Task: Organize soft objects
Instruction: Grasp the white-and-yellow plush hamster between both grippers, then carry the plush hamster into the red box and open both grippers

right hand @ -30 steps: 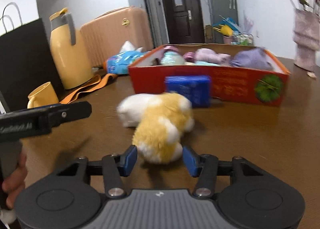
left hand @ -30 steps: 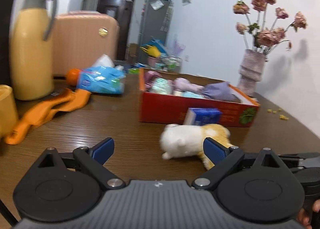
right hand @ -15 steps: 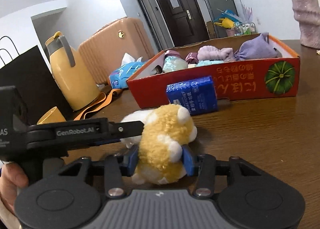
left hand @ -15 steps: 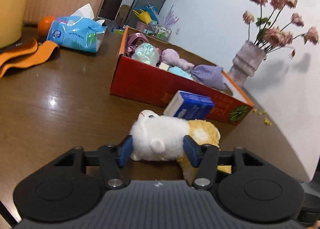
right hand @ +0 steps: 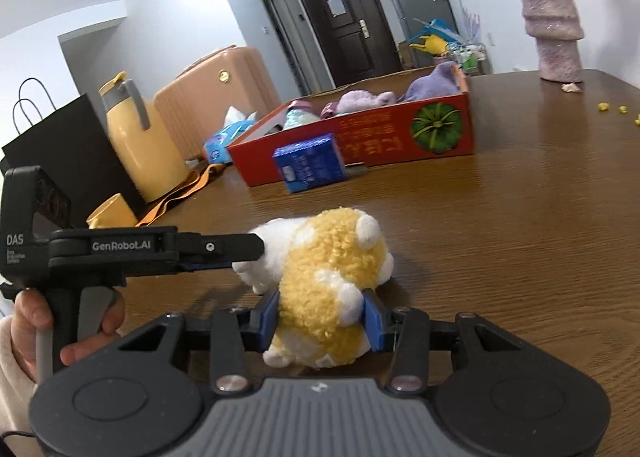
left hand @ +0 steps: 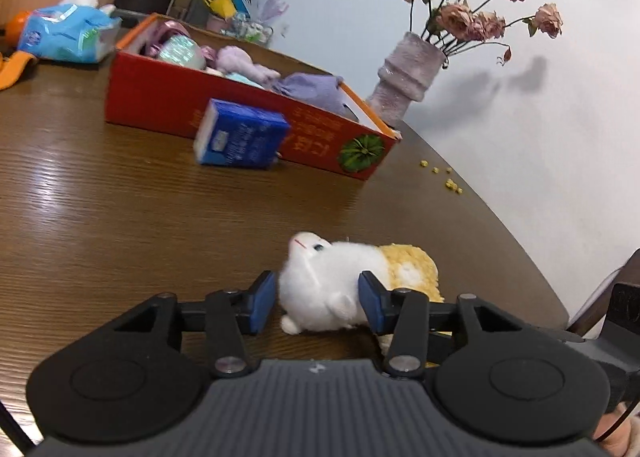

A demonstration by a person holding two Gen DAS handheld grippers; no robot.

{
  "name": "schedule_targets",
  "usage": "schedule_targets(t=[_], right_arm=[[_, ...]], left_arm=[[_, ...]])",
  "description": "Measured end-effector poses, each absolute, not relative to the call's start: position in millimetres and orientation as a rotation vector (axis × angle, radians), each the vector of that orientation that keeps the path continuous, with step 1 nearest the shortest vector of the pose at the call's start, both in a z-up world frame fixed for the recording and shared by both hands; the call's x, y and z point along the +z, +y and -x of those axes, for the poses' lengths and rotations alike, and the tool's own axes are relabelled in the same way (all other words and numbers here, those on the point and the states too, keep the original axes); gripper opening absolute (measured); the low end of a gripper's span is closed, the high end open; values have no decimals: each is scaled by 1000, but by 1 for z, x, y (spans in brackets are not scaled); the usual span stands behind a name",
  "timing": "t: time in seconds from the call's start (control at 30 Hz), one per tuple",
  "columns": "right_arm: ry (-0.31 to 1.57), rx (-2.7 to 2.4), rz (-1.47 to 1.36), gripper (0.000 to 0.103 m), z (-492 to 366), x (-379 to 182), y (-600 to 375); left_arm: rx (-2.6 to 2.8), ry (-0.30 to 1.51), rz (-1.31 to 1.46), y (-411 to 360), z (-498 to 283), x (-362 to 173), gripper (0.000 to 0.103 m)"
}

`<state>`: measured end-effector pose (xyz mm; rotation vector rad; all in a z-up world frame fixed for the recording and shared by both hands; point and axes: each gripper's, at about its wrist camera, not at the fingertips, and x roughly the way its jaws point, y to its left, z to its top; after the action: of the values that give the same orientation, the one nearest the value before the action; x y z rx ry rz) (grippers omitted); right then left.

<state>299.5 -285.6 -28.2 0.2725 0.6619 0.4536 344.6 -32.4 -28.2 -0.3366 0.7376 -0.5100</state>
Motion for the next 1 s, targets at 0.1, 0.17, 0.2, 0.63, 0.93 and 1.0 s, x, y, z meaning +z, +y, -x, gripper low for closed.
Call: schedule_targets(t=[0.1, 0.17, 0.2, 0.63, 0.93, 1.0], right_arm=[[644, 448, -270, 42, -301, -28, -289], [607, 446, -282, 42, -303, -20, -297], [585, 450, -292, 42, -306, -13, -302], [595, 416, -175, 42, -532, 56, -322], [675, 272, 60, 46, -596, 20, -286], [672, 280, 87, 44, -592, 18, -281]], left_arm=[[-499, 712, 296, -46, -343, -24, 44], [-510, 676, 310, -48, -345, -13, 43], [-523, 652, 324, -48, -350, -3, 43], [-489, 706, 395, -73, -582, 34, 43], [-403, 775, 267, -82, -623, -2, 42], [-391, 761, 260, -77, -619, -1, 42]])
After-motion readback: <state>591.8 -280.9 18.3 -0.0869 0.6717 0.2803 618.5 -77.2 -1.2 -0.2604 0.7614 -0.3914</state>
